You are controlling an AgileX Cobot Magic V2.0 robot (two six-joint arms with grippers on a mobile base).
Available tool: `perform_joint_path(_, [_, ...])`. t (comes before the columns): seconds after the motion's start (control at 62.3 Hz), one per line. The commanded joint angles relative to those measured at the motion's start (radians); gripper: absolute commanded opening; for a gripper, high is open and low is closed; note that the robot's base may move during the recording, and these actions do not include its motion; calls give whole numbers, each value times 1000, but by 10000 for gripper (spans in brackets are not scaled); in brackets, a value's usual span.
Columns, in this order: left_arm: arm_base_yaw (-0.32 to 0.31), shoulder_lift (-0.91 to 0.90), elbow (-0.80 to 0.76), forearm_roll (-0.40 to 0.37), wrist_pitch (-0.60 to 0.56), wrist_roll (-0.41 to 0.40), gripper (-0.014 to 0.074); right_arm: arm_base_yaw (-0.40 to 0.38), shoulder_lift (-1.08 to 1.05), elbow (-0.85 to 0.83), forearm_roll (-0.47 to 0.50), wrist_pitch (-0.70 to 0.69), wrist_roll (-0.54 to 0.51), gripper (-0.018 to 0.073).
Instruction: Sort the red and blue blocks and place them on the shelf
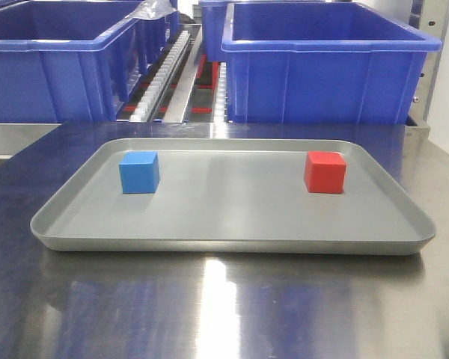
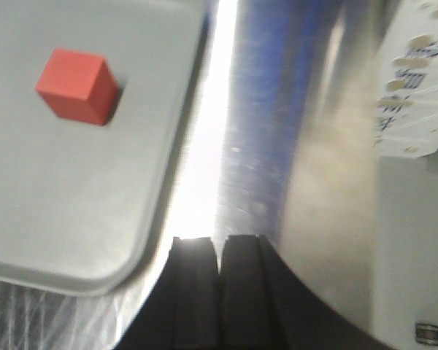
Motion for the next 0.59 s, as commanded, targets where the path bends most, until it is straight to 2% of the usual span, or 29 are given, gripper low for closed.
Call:
perform_joint_path(0.0, [-3, -15, 25, -3, -80, -8, 125, 45, 100, -104, -30, -36, 9, 59])
perform_joint_path(0.112, [-3, -15, 25, -3, -80, -8, 125, 100, 226, -215, -30, 30, 89, 64])
perform_joint_path(0.193, [-3, -15, 25, -3, -80, -8, 125, 124, 304, -295, -30, 108, 161, 132])
perform_joint_path(0.305, [-3, -15, 25, -3, -80, -8, 125, 143, 403, -406, -40, 214, 200, 363])
perform_joint_path(0.353, [-3, -15, 25, -3, -80, -8, 125, 154, 444, -456, -47, 254, 207, 502])
perform_joint_path(0.433, [-3, -15, 25, -3, -80, -8, 125, 169, 503, -557, -49, 317, 208, 635])
perform_joint_path(0.578, [-3, -15, 25, -3, -80, -8, 125, 175, 586, -711, -9, 451, 228, 582])
